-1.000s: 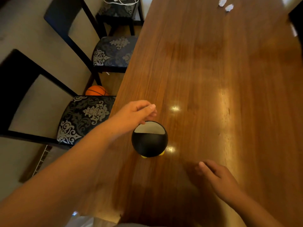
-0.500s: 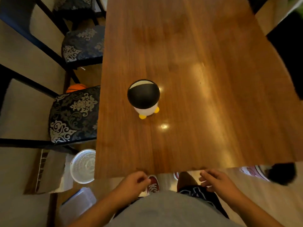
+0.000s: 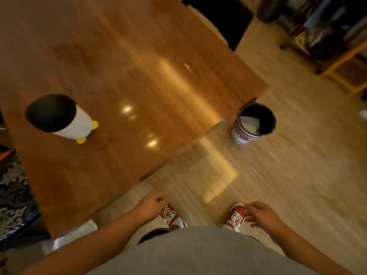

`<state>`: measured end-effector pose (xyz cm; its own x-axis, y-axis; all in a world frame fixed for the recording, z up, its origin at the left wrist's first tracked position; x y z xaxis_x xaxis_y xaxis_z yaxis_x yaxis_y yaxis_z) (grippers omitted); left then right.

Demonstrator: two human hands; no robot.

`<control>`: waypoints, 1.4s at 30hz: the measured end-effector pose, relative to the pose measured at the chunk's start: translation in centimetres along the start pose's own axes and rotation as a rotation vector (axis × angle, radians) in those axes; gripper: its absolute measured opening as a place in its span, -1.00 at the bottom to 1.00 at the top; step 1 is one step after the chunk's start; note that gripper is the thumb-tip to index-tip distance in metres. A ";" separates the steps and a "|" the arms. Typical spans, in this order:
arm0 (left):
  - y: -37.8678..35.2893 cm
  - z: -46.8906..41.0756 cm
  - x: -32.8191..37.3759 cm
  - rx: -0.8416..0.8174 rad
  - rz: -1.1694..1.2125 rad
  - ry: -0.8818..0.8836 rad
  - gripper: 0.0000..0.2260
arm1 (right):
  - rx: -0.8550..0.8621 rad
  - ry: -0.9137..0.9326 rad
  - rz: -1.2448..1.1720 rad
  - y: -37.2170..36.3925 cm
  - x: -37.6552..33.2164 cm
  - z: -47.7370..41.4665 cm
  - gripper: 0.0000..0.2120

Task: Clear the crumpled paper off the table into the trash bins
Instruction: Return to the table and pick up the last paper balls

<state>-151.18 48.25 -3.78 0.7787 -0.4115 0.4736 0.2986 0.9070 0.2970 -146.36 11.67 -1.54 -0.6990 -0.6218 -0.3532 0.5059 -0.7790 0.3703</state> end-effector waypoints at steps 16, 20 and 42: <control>-25.7 -3.0 21.7 -0.115 -0.240 -0.035 -0.79 | 0.132 -0.269 -0.383 22.2 26.5 -1.4 -0.76; -26.7 -3.9 25.0 -0.092 -0.255 0.000 -0.80 | 0.153 -0.250 -0.412 26.1 25.7 -4.1 -0.76; -30.5 -23.4 56.5 -0.147 -0.285 0.010 -0.81 | 0.288 -0.279 -0.481 55.1 11.8 -18.3 -0.77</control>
<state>-103.34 -0.56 -5.46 0.6573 -0.6507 0.3802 0.5817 0.7588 0.2929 -117.43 -40.04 -1.04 -0.9400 -0.1319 -0.3146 -0.0278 -0.8894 0.4562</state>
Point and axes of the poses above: each hand's wrist, its own z-axis away from the middle knuckle, its own y-axis out of the back of the hand, x = y × z, the point moved 5 cm from there along -z, towards the middle knuckle, and after that the axes turned 8 degrees about z, right-handed, at the moved point
